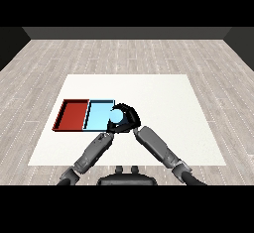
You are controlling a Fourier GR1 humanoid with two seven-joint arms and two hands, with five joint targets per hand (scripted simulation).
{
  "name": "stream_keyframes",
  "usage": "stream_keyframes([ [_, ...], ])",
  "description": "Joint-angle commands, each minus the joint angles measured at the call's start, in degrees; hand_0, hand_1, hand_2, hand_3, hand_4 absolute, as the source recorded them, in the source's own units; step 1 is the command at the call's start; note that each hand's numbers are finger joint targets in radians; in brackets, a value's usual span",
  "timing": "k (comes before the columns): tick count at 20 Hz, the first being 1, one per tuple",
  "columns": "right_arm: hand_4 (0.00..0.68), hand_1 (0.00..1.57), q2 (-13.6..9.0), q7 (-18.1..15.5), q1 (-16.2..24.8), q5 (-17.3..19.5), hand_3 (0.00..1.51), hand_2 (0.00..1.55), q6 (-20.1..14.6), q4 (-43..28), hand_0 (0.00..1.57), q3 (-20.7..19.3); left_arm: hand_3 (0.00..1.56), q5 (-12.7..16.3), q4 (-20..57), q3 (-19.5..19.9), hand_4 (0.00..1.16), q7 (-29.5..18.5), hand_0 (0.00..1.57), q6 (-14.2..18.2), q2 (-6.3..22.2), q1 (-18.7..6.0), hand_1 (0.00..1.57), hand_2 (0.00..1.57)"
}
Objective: Pick the blue can and put it in the blue box
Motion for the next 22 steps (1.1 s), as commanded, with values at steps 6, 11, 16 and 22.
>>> stream_keyframes([
  [6, 0.000, 0.00, 0.78, 1.93, 0.87, 0.38, 0.00, 0.00, -1.20, -2.06, 0.00, 0.68, 1.45, -0.30, 0.22, -0.49, 1.12, 0.51, 1.57, 0.57, -1.10, -0.05, 1.57, 1.52],
  [11, 0.000, 0.00, 0.79, 0.98, 0.34, 0.98, 0.00, 0.00, 3.06, 0.46, 0.00, -5.19, 1.49, -3.17, -4.29, 2.75, 1.14, 4.72, 1.57, -0.97, 2.56, 0.96, 1.57, 1.56],
  [16, 0.000, 0.00, -0.22, 3.87, 5.42, 2.59, 0.00, 0.00, 5.89, -6.06, 0.00, -7.45, 1.51, -1.52, 5.32, 2.78, 1.13, -2.62, 1.57, -0.84, -1.09, -1.79, 1.57, 1.57],
  [22, 0.000, 0.00, -2.80, 8.36, 13.77, 4.24, 0.00, 0.00, 4.57, -20.12, 0.00, -7.51, 1.50, -5.18, -1.30, 4.39, 1.13, 2.39, 1.57, -1.28, 0.88, 1.42, 1.57, 1.57],
])
